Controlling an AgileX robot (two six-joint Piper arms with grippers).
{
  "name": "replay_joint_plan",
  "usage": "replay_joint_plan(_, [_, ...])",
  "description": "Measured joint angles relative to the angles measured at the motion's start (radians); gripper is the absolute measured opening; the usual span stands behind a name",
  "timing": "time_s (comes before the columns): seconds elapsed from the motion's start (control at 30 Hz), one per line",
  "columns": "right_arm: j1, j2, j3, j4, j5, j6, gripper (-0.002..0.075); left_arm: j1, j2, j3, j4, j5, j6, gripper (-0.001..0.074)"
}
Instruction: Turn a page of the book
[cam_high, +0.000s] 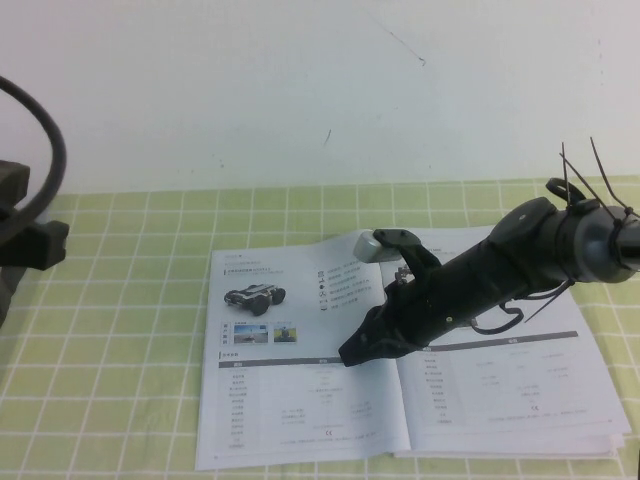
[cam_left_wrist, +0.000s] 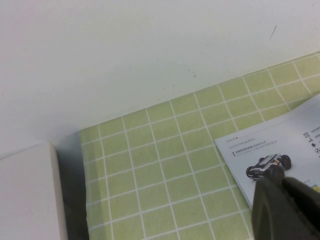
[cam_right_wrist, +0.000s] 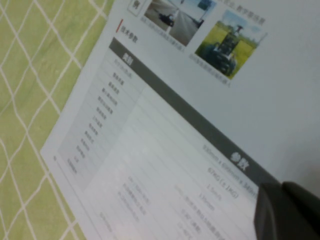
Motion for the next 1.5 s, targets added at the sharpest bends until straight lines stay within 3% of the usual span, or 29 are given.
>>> replay_joint_plan(0.43, [-0.02, -0.022, 0.012, 0.102, 0.07, -0.115, -0.0003, 0.0, 0.0, 0.0, -0.019, 0.0, 0.002, -0.0004])
replay_joint_plan(0.93, [-0.018, -0.359, 0.021, -0.018, 0.083, -0.127, -0.0003, 0.0, -0.002, 0.0, -0.042, -0.037, 0.002, -0.0004])
replay_joint_plan(1.2, [-0.018, -0.681, 0.081, -0.05, -0.018, -0.152, -0.0003, 0.0, -0.125, 0.014, 0.047, -0.041, -0.044, -0.0004])
replay_joint_plan(1.5, [-0.018, -1.156, 0.398, 0.041, -0.214, -0.248, -0.0003, 0.0, -0.417, 0.187, 0.082, -0.003, -0.143, -0.0004])
